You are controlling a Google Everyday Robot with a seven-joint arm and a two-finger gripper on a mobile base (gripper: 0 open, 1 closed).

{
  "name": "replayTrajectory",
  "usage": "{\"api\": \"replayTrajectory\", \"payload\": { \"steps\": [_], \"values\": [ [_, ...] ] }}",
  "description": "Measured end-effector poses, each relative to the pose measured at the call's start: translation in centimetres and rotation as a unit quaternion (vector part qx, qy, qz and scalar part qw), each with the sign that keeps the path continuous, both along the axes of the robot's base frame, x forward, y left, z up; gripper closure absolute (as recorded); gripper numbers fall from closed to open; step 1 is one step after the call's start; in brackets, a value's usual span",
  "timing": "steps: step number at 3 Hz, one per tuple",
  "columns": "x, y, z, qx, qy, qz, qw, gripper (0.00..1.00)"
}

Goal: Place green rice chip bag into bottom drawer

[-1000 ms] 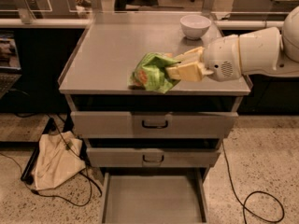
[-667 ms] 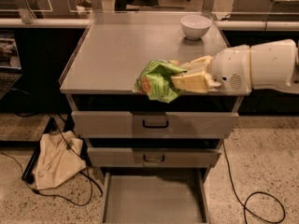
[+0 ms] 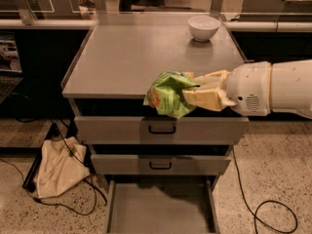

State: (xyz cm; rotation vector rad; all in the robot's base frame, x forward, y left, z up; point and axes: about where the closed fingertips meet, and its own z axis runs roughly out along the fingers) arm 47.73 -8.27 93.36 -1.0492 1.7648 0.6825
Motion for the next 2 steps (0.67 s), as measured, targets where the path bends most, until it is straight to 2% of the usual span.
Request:
{"api": "replayTrajectory", "payload": {
  "steps": [1, 2],
  "values": [
    [-0.3, 0.1, -0.4, 0.002, 0.001, 0.001, 1.0000, 1.00],
    [-4.1, 1.6, -5.7, 0.026, 0.013, 0.006, 0.9996, 1.00]
  ]
}}
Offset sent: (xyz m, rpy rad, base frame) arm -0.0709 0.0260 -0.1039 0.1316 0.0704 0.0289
